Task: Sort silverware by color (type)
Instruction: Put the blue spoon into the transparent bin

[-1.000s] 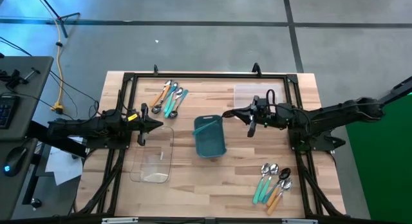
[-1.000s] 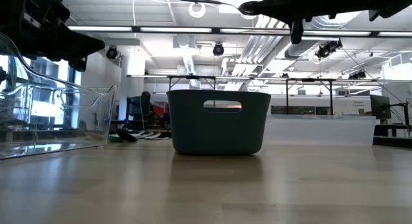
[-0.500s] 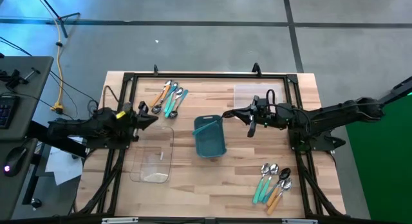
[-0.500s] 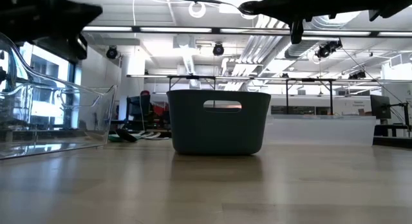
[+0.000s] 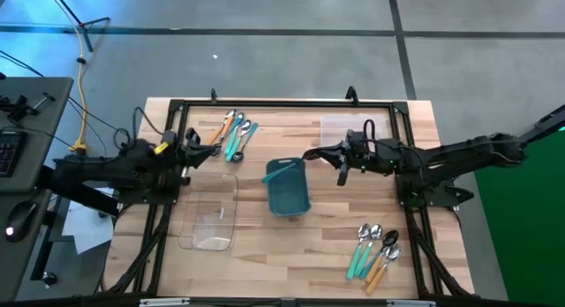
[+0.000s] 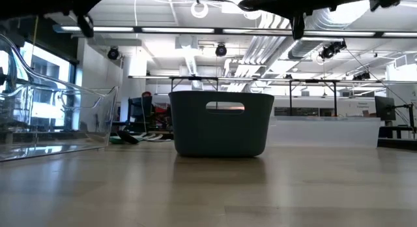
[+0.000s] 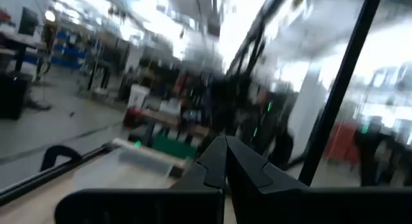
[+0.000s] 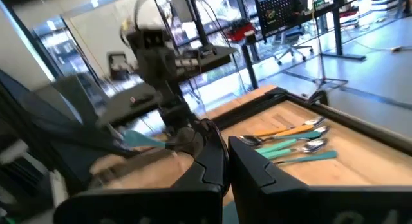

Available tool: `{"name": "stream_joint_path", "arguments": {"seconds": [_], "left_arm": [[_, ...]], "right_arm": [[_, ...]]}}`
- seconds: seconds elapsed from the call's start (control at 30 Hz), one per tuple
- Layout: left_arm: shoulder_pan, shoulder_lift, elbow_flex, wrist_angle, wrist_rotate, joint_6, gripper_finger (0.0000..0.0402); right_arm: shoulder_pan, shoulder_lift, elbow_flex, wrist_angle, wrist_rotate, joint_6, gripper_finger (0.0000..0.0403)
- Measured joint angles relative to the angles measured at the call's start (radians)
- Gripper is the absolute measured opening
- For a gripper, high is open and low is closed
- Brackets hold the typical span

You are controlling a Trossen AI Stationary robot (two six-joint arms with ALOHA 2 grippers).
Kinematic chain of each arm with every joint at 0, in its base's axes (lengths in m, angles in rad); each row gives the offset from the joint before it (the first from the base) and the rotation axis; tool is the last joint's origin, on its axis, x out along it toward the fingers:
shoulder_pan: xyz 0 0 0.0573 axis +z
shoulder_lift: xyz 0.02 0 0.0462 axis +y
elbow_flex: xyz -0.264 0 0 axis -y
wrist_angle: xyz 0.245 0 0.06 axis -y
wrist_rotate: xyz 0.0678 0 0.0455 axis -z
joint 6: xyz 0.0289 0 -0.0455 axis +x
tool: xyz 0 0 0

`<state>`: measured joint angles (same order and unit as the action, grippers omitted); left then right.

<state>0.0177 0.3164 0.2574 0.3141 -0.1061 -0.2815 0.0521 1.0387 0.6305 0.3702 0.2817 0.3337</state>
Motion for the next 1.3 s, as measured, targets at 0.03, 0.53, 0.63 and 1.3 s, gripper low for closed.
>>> {"name": "stream_joint_path", "arguments": {"seconds": [0.03, 0.53, 0.63, 1.3], "left_arm": [[0.0, 0.054, 0.046, -0.035, 0.015, 0.027, 0.0], [0.002, 0.595, 0.46, -0.3, 0.064, 0.048, 0.0112], [0.002, 0.673, 0.504, -0.31, 0.068, 0.03, 0.0163], [0.004, 1.045, 0.717, -0.428, 0.158, 0.11, 0.0254]], "right_arm": [[0.0, 0.006, 0.033, -0.041, 0.002, -0.025, 0.0], [0.0, 0.009, 0.196, -0.327, 0.02, -0.133, 0.0], [0.0, 0.009, 0.196, -0.331, 0.014, -0.153, 0.0], [-0.006, 0.101, 0.195, -0.236, -0.002, -0.274, 0.0]]}}
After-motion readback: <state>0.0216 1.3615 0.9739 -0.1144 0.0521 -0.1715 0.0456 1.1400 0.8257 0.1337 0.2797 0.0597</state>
